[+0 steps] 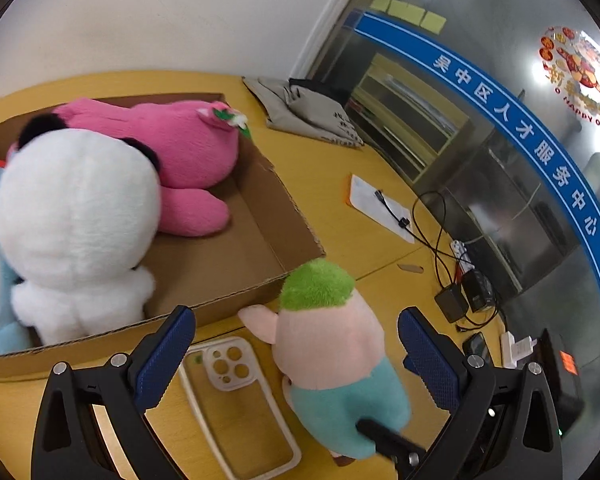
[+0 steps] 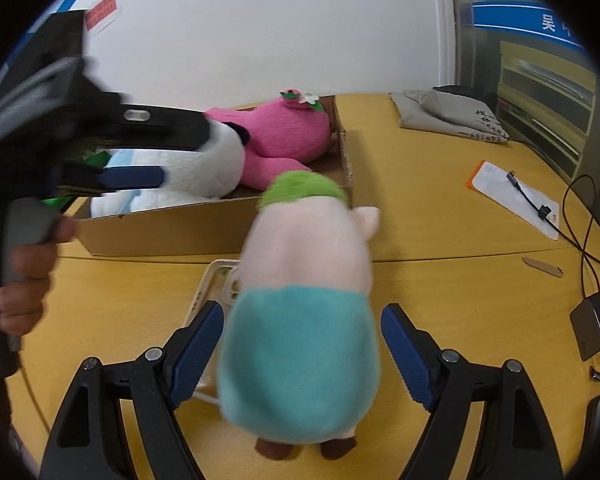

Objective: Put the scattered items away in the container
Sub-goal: 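Close both grippers on the pink-and-teal pig plush, then carry the pig with both grippers and lower it into the box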

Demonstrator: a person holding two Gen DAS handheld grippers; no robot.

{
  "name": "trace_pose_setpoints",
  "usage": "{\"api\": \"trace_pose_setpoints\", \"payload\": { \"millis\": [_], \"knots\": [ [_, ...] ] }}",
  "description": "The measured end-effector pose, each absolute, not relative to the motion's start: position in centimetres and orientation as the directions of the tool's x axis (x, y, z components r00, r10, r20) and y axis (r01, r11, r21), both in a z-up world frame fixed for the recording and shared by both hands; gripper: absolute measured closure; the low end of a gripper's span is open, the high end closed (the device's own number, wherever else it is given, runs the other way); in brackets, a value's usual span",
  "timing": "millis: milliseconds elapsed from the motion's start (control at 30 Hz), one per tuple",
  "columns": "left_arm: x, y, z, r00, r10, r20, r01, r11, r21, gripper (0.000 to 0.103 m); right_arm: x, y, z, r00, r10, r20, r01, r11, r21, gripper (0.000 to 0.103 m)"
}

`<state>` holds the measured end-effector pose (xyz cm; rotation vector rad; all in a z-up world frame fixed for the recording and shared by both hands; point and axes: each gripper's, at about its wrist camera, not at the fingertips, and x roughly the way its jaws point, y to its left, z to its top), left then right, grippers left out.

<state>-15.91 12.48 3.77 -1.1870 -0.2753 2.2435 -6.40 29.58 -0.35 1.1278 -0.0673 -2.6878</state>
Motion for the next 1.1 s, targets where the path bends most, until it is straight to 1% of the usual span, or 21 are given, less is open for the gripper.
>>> {"api": "trace_pose_setpoints", "payload": {
  "millis": [67,133,167,200,233,267,300,367,433,500,600,733,933,1000,1100],
  "knots": [
    [-16.6,13.8,2.7,-0.390,0.600,-0.699,-0.400,-0.794,-0.458,0.000,-6.1,29.1,-0.6,-0.670,-0.219,-0.709,0.213,-0.972,0.099,0.022],
    [-17.1,15.1,1.8,-0.355,0.613,-0.706,-0.408,-0.781,-0.472,0.000,-6.4,28.2,-1.8,-0.650,-0.159,-0.743,0.225,-0.974,0.012,0.022],
    [-17.3,15.7,1.5,-0.343,0.613,-0.712,-0.415,-0.779,-0.470,0.001,-6.5,28.1,-2.3,-0.641,-0.155,-0.752,0.229,-0.973,0.006,0.021],
    [-17.4,16.3,1.1,-0.332,0.605,-0.724,-0.420,-0.782,-0.460,0.002,-6.6,28.2,-2.7,-0.626,-0.188,-0.757,0.237,-0.970,0.045,0.021],
    [-17.4,16.9,0.6,-0.318,0.593,-0.740,-0.423,-0.787,-0.449,0.007,-6.6,28.4,-2.8,-0.627,-0.197,-0.754,0.228,-0.972,0.064,0.021],
    [-17.5,17.3,0.2,-0.301,0.585,-0.753,-0.425,-0.789,-0.443,0.020,-6.5,28.5,-2.8,-0.632,-0.195,-0.750,0.223,-0.973,0.065,0.021],
    [-17.6,17.7,-0.3,-0.280,0.577,-0.768,-0.428,-0.791,-0.438,0.029,-6.5,28.7,-2.9,-0.633,-0.208,-0.746,0.229,-0.970,0.076,0.025],
    [-17.5,18.0,-0.6,-0.279,0.563,-0.778,-0.433,-0.797,-0.421,0.035,-6.4,29.2,-2.9,-0.642,-0.229,-0.732,0.237,-0.967,0.095,0.034],
    [-17.0,17.8,0.0,-0.285,0.568,-0.772,-0.444,-0.792,-0.418,0.038,-6.1,29.9,-2.9,-0.646,-0.266,-0.716,0.243,-0.960,0.138,0.038],
    [-16.7,17.6,0.5,-0.291,0.565,-0.772,-0.444,-0.794,-0.415,0.041,-5.8,30.1,-2.7,-0.652,-0.286,-0.703,0.250,-0.956,0.157,0.042],
    [-16.5,16.9,2.1,-0.321,0.569,-0.757,-0.444,-0.796,-0.411,0.042,-5.3,29.8,-1.9,-0.668,-0.307,-0.678,0.268,-0.949,0.166,0.043],
    [-17.7,15.4,6.0,-0.363,0.597,-0.716,-0.475,-0.779,-0.409,0.043,-5.8,29.0,0.9,-0.704,-0.328,-0.630,0.299,-0.941,0.155,0.042],
    [-23.6,13.0,12.6,-0.496,0.569,-0.656,-0.482,-0.809,-0.338,0.043,-10.7,26.9,7.2,-0.768,-0.360,-0.530,0.358,-0.927,0.111,0.042],
    [-26.2,12.3,13.5,-0.527,0.547,-0.651,-0.465,-0.826,-0.318,0.043,-13.9,26.4,8.3,-0.777,-0.396,-0.490,0.377,-0.915,0.142,0.042],
    [-30.0,11.7,12.9,-0.546,0.512,-0.663,-0.441,-0.849,-0.292,0.043,-17.9,25.7,8.0,-0.787,-0.418,-0.454,0.394,-0.907,0.152,0.042]
  ]
}}
